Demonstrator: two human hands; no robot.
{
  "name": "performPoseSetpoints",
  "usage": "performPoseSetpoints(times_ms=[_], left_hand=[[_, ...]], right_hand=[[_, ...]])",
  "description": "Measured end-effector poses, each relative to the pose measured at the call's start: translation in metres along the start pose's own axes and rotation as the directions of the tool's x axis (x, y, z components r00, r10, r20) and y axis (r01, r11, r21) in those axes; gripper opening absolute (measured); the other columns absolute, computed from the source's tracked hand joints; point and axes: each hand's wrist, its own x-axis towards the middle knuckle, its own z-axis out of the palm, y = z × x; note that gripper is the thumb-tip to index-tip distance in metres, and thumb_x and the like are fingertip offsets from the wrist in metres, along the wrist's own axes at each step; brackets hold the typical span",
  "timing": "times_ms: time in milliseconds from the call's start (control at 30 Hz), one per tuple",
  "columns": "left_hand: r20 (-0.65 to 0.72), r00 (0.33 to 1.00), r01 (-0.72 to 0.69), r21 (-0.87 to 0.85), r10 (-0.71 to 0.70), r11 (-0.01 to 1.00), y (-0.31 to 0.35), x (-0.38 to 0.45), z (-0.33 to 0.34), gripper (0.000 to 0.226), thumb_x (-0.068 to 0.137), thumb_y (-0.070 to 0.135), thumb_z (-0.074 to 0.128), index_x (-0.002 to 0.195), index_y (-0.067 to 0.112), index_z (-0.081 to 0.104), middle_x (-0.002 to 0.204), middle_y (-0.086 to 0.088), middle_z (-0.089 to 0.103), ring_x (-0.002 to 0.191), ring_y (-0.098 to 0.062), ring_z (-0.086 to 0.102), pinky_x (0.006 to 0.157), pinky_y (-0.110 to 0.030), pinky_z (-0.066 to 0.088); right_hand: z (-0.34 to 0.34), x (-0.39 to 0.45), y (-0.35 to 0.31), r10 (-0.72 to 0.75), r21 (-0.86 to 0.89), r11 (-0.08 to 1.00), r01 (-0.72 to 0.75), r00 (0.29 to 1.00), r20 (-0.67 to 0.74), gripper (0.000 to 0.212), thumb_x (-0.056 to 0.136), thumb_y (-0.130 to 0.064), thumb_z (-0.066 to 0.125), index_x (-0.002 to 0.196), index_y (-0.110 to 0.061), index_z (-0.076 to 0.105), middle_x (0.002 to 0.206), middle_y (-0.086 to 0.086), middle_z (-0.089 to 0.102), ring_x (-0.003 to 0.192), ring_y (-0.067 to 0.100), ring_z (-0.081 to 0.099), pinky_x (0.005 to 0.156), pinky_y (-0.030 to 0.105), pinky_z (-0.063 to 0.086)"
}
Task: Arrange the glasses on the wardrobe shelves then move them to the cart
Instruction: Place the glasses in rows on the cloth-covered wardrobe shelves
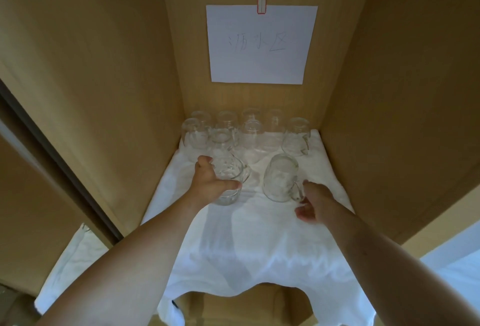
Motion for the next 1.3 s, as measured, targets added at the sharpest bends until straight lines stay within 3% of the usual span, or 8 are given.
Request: performPoseSetpoints(times_ms=[100,200,267,333,500,767,1033,1300], left_hand=[[0.007,1.0,0.002,0.001,-0.002,1.0,0.0,0.002,0.0,0.115,0.045,0.036,0.098,0.134,0.019,0.028,0.143,-0.005,0.032,0.132,-0.022,0.041,0.113,-0.041,0.042],[0.015,1.0,0.002,0.037,-0.003,0.999,0.001,0.005,0.001,0.11,0.052,0.03,0.101,0.134,0.019,0.028,0.142,-0.005,0.031,0.131,-0.022,0.041,0.113,-0.04,0.042],[0.022,1.0,0.001,0.053,-0.002,0.999,0.002,0.006,0.001,0.109,0.055,0.028,0.101,0.135,0.018,0.027,0.142,-0.006,0.031,0.131,-0.022,0.04,0.113,-0.04,0.041],[0.02,1.0,-0.006,0.06,0.005,0.998,0.003,0.006,0.002,0.108,0.056,0.026,0.101,0.136,0.017,0.027,0.142,-0.006,0.031,0.131,-0.022,0.04,0.113,-0.04,0.042],[0.021,1.0,-0.017,0.079,0.016,0.997,0.004,0.009,0.004,0.109,0.055,0.024,0.101,0.134,0.017,0.027,0.139,-0.004,0.03,0.13,-0.022,0.04,0.112,-0.038,0.042],[0.029,1.0,-0.008,0.088,0.006,0.996,0.003,0.013,0.009,0.122,0.037,0.042,0.093,0.136,0.018,0.027,0.135,0.0,0.029,0.128,-0.017,0.04,0.109,-0.033,0.043],[0.027,0.999,-0.019,0.046,0.018,0.999,0.001,0.013,0.012,0.113,0.04,0.035,0.098,0.131,0.023,0.03,0.135,-0.001,0.034,0.126,-0.017,0.044,0.105,-0.027,0.044],[0.041,0.999,-0.015,0.004,0.015,1.0,0.002,0.013,0.013,0.107,0.045,0.025,0.1,0.127,0.024,0.031,0.133,-0.001,0.034,0.125,-0.015,0.044,0.096,-0.02,0.042]], right_hand=[[0.009,0.003,-0.009,-0.433,-0.257,0.892,0.372,0.867,-0.246,0.064,0.099,-0.062,0.044,0.115,-0.002,0.061,0.107,0.018,0.067,0.102,0.039,0.067,0.087,0.042,0.056],[0.027,-0.001,-0.008,-0.607,-0.337,0.76,0.557,0.792,-0.061,0.096,0.077,-0.076,0.067,0.15,-0.018,0.043,0.145,0.01,0.052,0.131,0.031,0.053,0.096,0.033,0.047],[0.037,0.002,-0.009,-0.619,-0.474,0.664,0.579,0.78,0.085,0.121,0.062,-0.067,0.086,0.157,-0.019,0.028,0.153,0.008,0.043,0.137,0.03,0.046,0.105,0.038,0.046],[0.042,0.01,-0.014,-0.65,-0.593,0.574,0.565,0.754,0.089,0.119,0.059,-0.052,0.094,0.153,-0.014,0.031,0.147,0.011,0.048,0.133,0.03,0.049,0.103,0.035,0.043],[0.048,0.029,-0.035,-0.658,-0.549,0.62,0.561,0.752,0.026,0.107,0.056,-0.043,0.098,0.144,-0.015,0.043,0.138,0.009,0.059,0.127,0.029,0.056,0.097,0.034,0.046],[0.064,0.06,-0.068,-0.672,-0.531,0.626,0.571,0.741,0.005,0.112,0.058,-0.034,0.099,0.15,-0.015,0.038,0.144,0.011,0.055,0.132,0.031,0.053,0.103,0.038,0.046],[0.071,0.078,-0.092,-0.648,-0.502,0.651,0.569,0.761,0.022,0.117,0.058,-0.027,0.1,0.153,-0.013,0.033,0.147,0.014,0.05,0.134,0.032,0.049,0.108,0.04,0.045],[0.067,0.082,-0.106,-0.656,-0.567,0.563,0.6,0.743,0.134,0.11,0.059,-0.027,0.099,0.15,-0.01,0.04,0.148,0.013,0.051,0.136,0.03,0.048,0.11,0.042,0.043]])
